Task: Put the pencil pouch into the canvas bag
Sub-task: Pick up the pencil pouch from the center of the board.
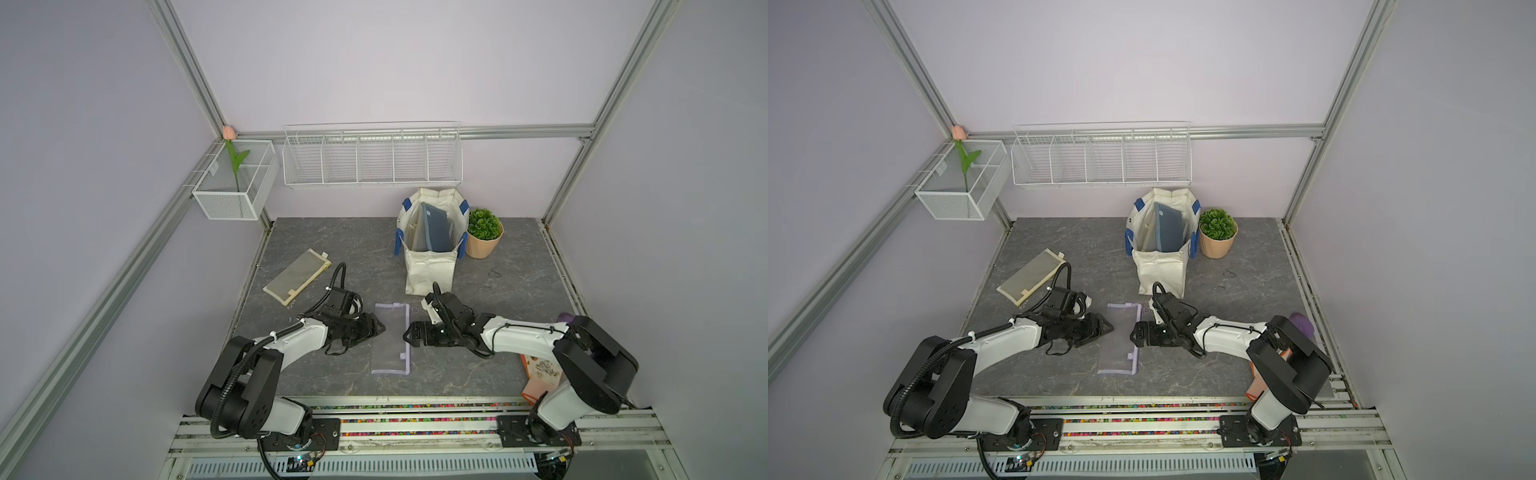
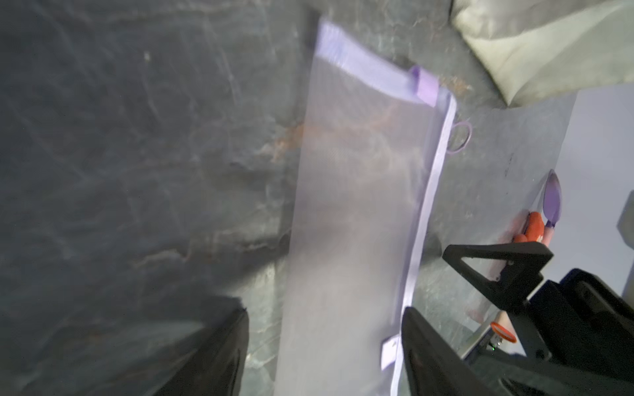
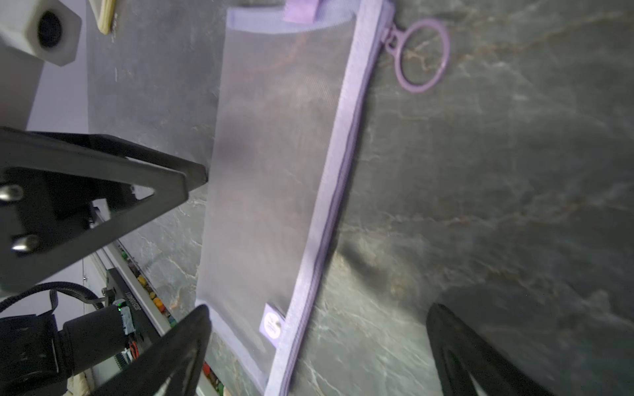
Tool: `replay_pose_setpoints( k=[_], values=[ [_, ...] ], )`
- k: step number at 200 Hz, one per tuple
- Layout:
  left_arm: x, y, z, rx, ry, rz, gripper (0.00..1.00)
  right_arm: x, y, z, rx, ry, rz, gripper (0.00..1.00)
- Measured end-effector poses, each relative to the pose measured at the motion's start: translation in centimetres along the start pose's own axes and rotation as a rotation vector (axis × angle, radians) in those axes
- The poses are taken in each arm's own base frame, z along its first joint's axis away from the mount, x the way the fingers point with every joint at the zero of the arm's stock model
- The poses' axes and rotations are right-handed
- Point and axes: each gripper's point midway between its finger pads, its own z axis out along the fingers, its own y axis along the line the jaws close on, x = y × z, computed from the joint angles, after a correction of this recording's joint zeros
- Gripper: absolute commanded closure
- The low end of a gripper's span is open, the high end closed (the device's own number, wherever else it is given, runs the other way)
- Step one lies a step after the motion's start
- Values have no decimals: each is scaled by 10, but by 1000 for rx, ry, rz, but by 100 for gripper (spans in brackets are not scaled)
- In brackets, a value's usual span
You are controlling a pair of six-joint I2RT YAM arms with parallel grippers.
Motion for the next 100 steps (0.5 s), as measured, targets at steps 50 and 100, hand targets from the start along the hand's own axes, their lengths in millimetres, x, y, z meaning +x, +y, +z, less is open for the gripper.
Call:
replay_pose_setpoints(
  k=[50, 100],
  values=[
    [-3, -13, 12, 130, -40, 1, 39, -19, 18, 20, -86, -33, -2, 5],
    [8, -30, 25, 174, -41, -4, 53, -22, 22, 26, -117, -38, 9, 22]
  ],
)
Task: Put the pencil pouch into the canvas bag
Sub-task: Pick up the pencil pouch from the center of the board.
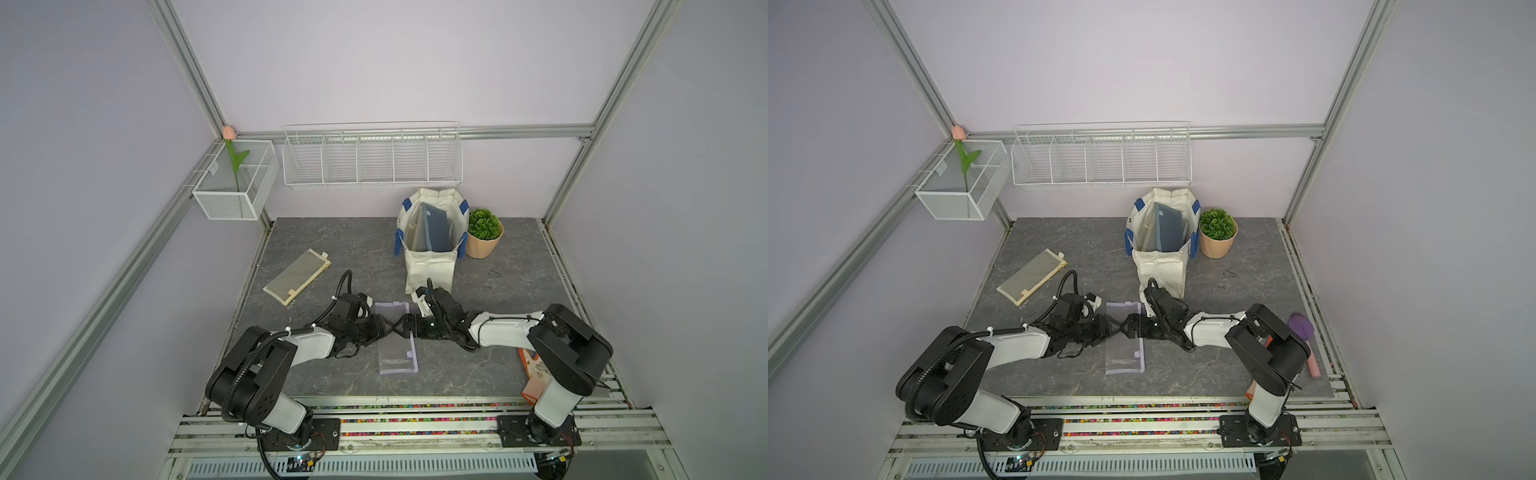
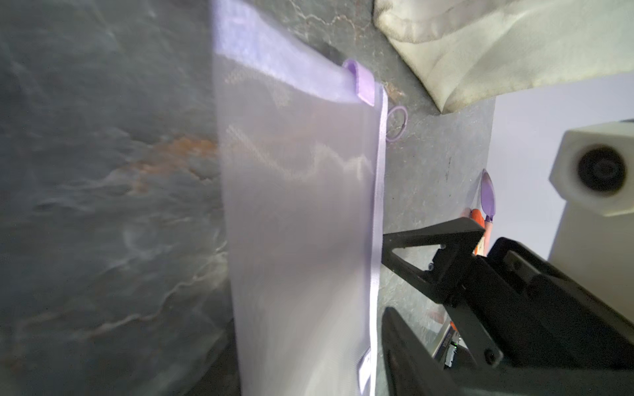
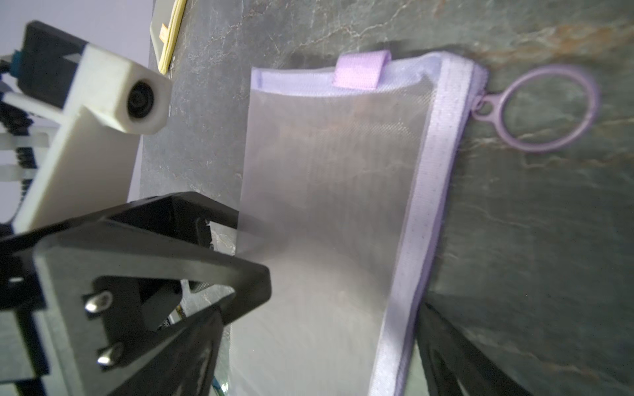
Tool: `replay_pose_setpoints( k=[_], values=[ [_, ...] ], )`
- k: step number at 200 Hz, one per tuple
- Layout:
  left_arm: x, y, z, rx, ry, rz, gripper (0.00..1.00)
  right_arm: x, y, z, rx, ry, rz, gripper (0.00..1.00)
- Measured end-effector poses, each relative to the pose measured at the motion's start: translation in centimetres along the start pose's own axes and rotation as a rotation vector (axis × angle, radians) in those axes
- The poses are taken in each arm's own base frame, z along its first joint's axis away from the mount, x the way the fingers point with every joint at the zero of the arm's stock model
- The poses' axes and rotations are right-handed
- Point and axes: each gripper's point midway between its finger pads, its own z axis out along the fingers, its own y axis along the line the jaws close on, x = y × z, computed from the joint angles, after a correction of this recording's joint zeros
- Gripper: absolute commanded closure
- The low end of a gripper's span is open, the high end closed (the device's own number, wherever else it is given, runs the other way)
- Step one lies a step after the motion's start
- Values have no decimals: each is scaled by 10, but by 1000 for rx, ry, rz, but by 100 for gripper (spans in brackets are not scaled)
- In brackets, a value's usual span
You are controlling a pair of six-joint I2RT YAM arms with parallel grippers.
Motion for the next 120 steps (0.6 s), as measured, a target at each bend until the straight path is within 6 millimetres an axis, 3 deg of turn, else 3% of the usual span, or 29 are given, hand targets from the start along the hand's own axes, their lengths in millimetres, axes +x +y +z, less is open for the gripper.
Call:
replay_pose_setpoints(
  k=[13, 31, 41, 66, 90, 120],
  values=[
    [5, 0, 1, 4, 5, -14, 62, 2, -1, 1, 2, 7, 8, 26],
    [6, 1, 0, 2, -2, -26, 90, 4, -2, 1, 4, 11, 14, 26],
    [4, -2, -2, 7, -11, -37, 100, 4, -2, 1, 4, 13, 14, 25],
    [-1, -18, -16, 39, -48, -9, 100, 7, -3, -4, 16, 26, 11, 21],
    [-9, -41, -41, 54, -92, 32, 100, 10, -2, -22, 56, 39, -12, 15],
    [-32, -92, -82, 72, -167, 147, 100, -12, 31, -63, 61, -20, -102, 8]
  ],
)
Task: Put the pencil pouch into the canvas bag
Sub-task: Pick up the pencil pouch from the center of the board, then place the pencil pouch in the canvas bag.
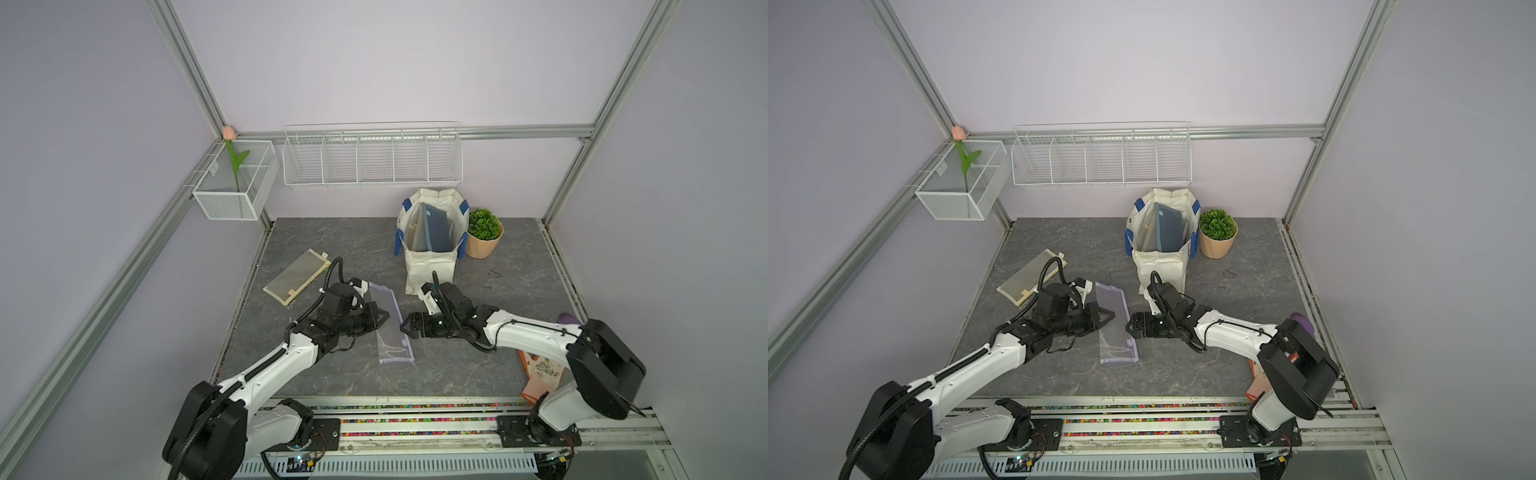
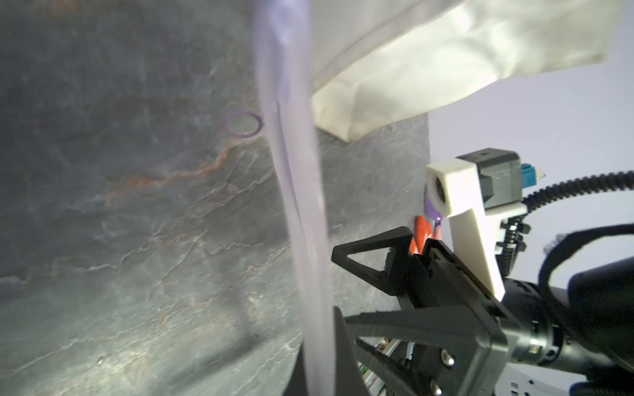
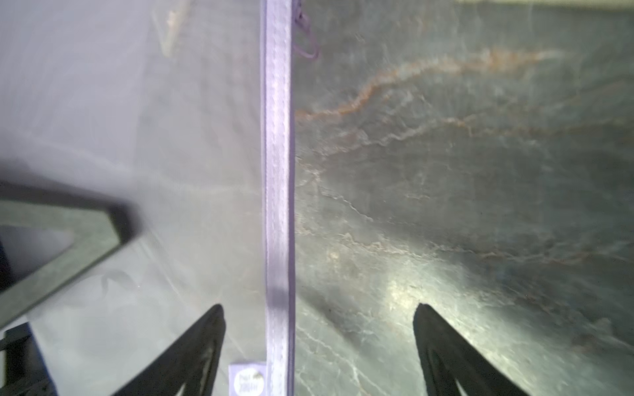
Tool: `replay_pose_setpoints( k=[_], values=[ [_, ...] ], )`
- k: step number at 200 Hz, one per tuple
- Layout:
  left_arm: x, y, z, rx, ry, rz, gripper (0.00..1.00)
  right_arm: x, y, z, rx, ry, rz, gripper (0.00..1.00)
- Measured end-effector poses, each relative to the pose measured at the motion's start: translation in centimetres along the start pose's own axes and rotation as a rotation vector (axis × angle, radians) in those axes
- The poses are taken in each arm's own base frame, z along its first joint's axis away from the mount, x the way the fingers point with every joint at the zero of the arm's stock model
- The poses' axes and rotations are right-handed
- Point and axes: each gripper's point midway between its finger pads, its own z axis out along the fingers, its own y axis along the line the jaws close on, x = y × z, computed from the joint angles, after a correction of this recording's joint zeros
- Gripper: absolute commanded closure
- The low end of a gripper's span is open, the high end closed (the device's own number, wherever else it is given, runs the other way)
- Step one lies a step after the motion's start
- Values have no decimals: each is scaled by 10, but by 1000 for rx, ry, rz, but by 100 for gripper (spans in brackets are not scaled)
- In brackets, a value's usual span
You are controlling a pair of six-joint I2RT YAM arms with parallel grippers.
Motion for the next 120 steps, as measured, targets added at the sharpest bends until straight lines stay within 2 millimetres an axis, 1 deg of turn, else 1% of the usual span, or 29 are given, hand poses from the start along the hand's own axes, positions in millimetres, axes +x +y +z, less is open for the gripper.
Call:
replay_pose_setpoints(
  k=[22, 33, 52, 70, 85, 104, 120],
  values=[
    [-33, -40, -26, 9, -67, 100, 100, -34, 32, -44, -22, -105, -82, 4],
    [-49, -58, -39, 8, -93, 148, 100, -47, 45, -67, -35, -151, -118, 3],
    [-76, -87, -56, 5, -129, 223, 100, -66, 55, -98, -31, -211, -150, 1],
    [-102, -114, -64, 10, -154, 292, 100, -79, 52, -121, -3, -249, -153, 0],
    [-123, -135, -64, 17, -168, 344, 100, -84, 44, -138, 32, -270, -142, 0],
    [-151, -157, -56, 24, -183, 395, 100, -89, 29, -160, 84, -294, -114, 1],
    [-177, -174, -41, 34, -197, 431, 100, -90, 18, -178, 118, -315, -96, 1]
  ],
)
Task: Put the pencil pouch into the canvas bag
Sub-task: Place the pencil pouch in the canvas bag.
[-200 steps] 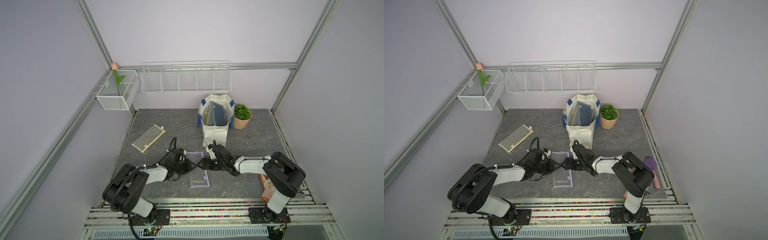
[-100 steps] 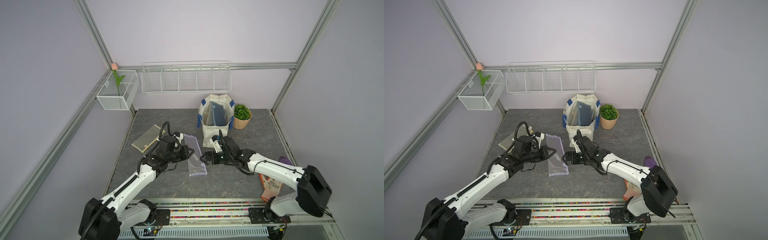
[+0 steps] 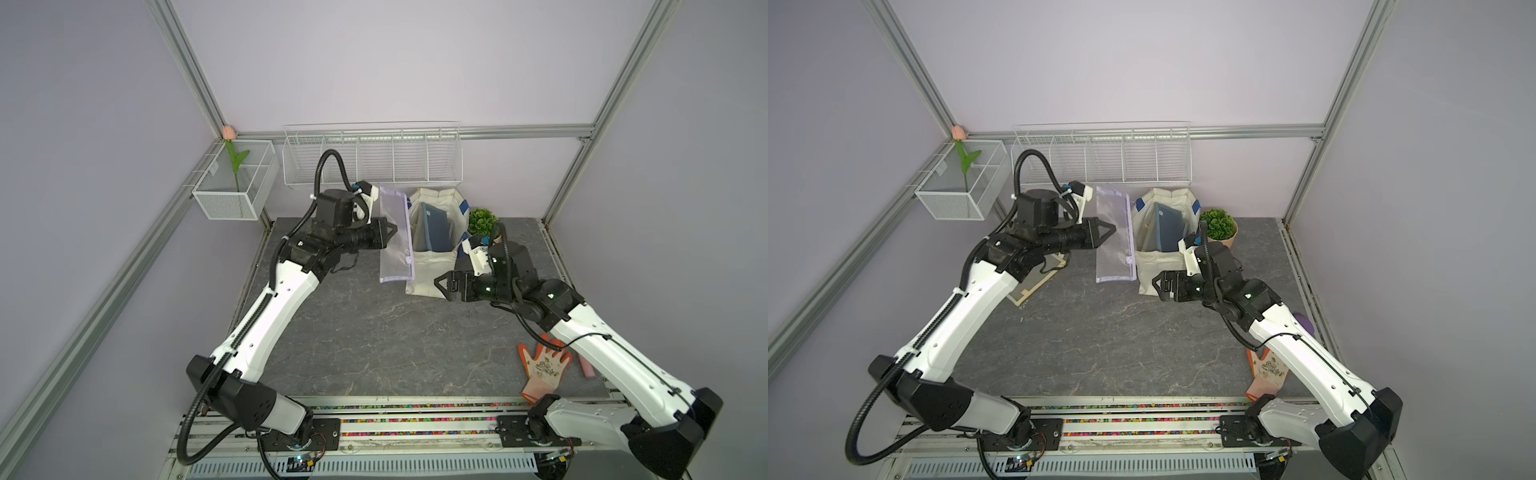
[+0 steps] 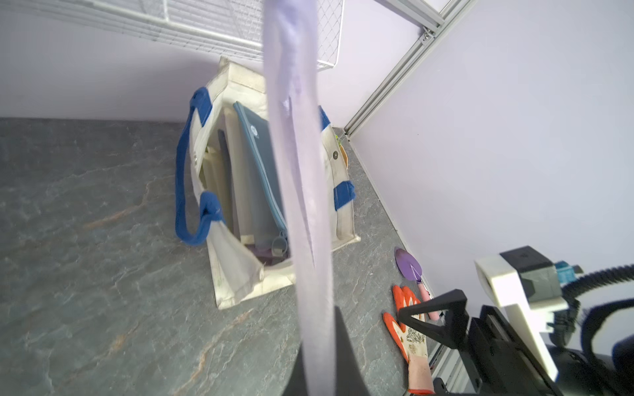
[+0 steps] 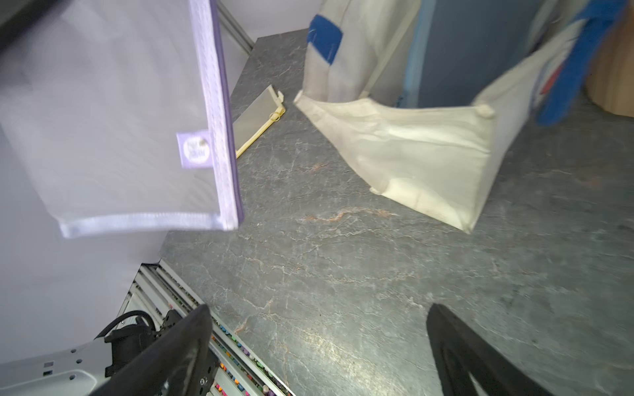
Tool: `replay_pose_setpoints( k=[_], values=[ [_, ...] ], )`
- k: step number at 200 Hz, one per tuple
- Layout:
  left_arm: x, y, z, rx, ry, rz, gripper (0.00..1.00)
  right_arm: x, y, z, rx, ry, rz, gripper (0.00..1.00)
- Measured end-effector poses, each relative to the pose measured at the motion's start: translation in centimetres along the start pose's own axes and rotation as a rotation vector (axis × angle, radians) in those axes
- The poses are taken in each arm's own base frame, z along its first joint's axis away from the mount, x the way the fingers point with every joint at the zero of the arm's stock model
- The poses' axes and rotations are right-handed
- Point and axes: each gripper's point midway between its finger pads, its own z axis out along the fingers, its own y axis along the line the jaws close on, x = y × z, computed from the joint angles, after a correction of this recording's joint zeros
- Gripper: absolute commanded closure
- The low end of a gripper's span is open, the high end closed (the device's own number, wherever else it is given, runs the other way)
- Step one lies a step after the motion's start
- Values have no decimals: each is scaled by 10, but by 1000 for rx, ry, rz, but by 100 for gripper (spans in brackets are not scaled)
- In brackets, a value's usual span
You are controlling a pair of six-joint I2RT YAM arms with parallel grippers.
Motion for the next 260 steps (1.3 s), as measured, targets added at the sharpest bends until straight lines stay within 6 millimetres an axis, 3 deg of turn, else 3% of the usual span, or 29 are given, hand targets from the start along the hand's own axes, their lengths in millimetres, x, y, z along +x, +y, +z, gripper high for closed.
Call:
replay_pose_setpoints(
  k=[38, 64, 84, 120, 170, 260],
  values=[
    [-54, -3, 55, 24, -44, 37, 100, -13, -18, -32, 49, -48, 18, 2],
    [-76, 1, 97, 14, -76, 41, 100, -13, -29, -43, 73, -54, 31, 2],
    [-73, 12, 130, -13, -72, 16, 100, -12, -32, -46, 77, -49, 39, 2],
    [-32, 37, 176, -74, 20, -26, 100, -12, -37, -48, 76, -45, 52, 2],
    [12, 33, 200, -84, 114, -30, 100, -13, -46, -50, 73, -43, 74, 2],
    [6, 16, 204, -29, 79, -76, 100, -3, -52, -46, 68, -27, 97, 2]
  ],
)
